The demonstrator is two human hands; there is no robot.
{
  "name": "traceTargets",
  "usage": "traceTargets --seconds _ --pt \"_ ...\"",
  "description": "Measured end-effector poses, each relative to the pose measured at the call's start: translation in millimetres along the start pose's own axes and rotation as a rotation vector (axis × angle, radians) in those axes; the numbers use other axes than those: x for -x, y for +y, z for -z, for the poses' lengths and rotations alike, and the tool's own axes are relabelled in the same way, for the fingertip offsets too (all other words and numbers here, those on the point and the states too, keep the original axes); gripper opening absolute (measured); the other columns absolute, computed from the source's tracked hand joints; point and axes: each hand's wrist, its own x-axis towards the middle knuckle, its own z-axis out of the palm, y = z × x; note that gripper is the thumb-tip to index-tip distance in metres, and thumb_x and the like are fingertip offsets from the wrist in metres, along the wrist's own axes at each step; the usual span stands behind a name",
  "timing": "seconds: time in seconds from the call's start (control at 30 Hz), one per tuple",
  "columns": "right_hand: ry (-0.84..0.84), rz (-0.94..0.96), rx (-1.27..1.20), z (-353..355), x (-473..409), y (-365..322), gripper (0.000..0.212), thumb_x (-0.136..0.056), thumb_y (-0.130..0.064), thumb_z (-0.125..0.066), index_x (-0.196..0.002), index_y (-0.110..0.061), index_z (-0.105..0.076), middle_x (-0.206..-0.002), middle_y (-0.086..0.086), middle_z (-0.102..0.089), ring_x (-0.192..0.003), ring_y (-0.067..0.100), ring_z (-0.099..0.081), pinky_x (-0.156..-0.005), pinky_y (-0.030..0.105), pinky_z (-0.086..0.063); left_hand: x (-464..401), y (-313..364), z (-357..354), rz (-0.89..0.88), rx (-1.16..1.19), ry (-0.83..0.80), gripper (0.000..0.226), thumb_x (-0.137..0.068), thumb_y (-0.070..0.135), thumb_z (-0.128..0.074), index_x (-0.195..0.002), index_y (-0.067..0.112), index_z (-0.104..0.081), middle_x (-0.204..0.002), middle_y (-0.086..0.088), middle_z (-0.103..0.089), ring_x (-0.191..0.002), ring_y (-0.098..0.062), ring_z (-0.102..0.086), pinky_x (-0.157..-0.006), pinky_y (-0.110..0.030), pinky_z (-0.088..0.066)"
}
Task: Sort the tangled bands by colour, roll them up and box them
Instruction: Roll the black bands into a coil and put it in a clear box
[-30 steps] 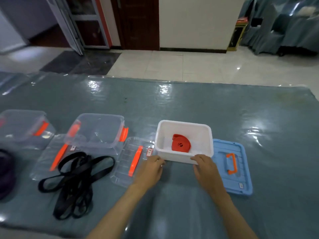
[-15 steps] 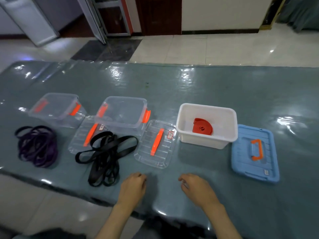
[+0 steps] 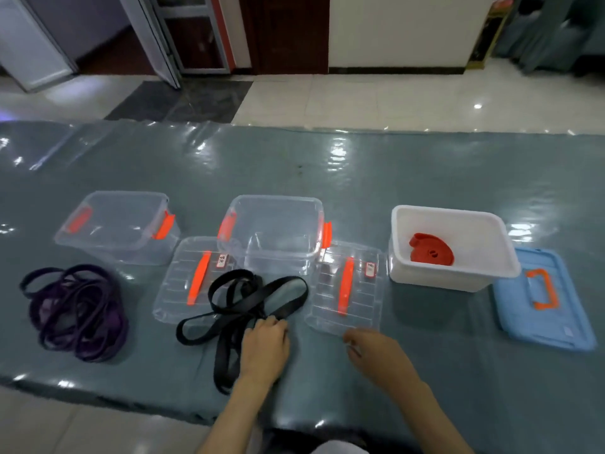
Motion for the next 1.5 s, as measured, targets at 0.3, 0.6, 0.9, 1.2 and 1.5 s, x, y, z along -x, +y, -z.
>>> traceTargets --seconds 0.3,0.6,0.9,1.2,1.5 --pt "-0.059 -0.167 0.001 -45.0 -51.5 -96.6 0.034 -0.103 -0.031 -0.053 -0.134 -0.030 -0.066 -0.133 -0.004 -0.069 -0.123 0.020 -0.063 -0.101 0.032 -0.049 -53.4 -126.3 4.7 0.005 0.239 0.052 0.024 -0.100 0.018 -0.058 -0.121 0.018 -0.069 -0.117 0.001 -0.063 -0.104 -0.023 -0.062 -0.084 -0.038 -0.049" --pt "0.022 -0.224 -0.195 -77.9 -79.3 -139.8 0.042 -0.097 -0.017 -0.063 -0.139 -0.019 -0.062 -0.155 0.005 -0.043 -0.132 0.028 -0.057 -0.108 0.031 -0.041 -62.3 -164.2 -2.4 -0.179 0.234 -0.042 0.031 -0.097 0.014 -0.059 -0.127 0.022 -0.067 -0.121 0.004 -0.063 -0.112 -0.021 -0.057 -0.086 -0.031 -0.048" --pt "0.010 -0.374 -0.241 -45.7 -147.9 -135.5 0.047 -0.101 -0.014 -0.060 -0.148 -0.013 -0.058 -0.171 0.020 -0.016 -0.153 0.033 -0.036 -0.124 0.034 -0.030 -56.6 -208.7 -6.1 -0.179 0.467 -0.036 0.022 -0.097 -0.003 -0.057 -0.102 0.010 -0.074 -0.110 0.000 -0.062 -0.106 -0.018 -0.056 -0.087 -0.031 -0.048" --pt "0.428 -0.397 -0.670 -61.7 -146.8 -142.5 0.037 -0.101 -0.008 -0.064 -0.138 -0.004 -0.064 -0.146 0.011 -0.056 -0.123 0.029 -0.062 -0.112 0.042 -0.048 -73.7 -235.3 24.5 -0.022 0.705 0.145 0.032 -0.091 -0.013 -0.052 -0.082 0.012 -0.071 -0.100 0.007 -0.064 -0.097 -0.011 -0.061 -0.086 -0.012 -0.043" --pt "0.918 -0.241 -1.265 -24.1 -114.1 -173.6 0.013 -0.094 -0.024 -0.079 -0.105 -0.021 -0.083 -0.111 0.001 -0.080 -0.104 0.025 -0.076 -0.091 0.035 -0.062 -86.2 -230.0 39.6 -0.013 0.817 0.229 0.013 -0.102 0.013 -0.064 -0.097 0.024 -0.069 -0.096 0.011 -0.065 -0.091 -0.002 -0.062 -0.082 -0.012 -0.045"
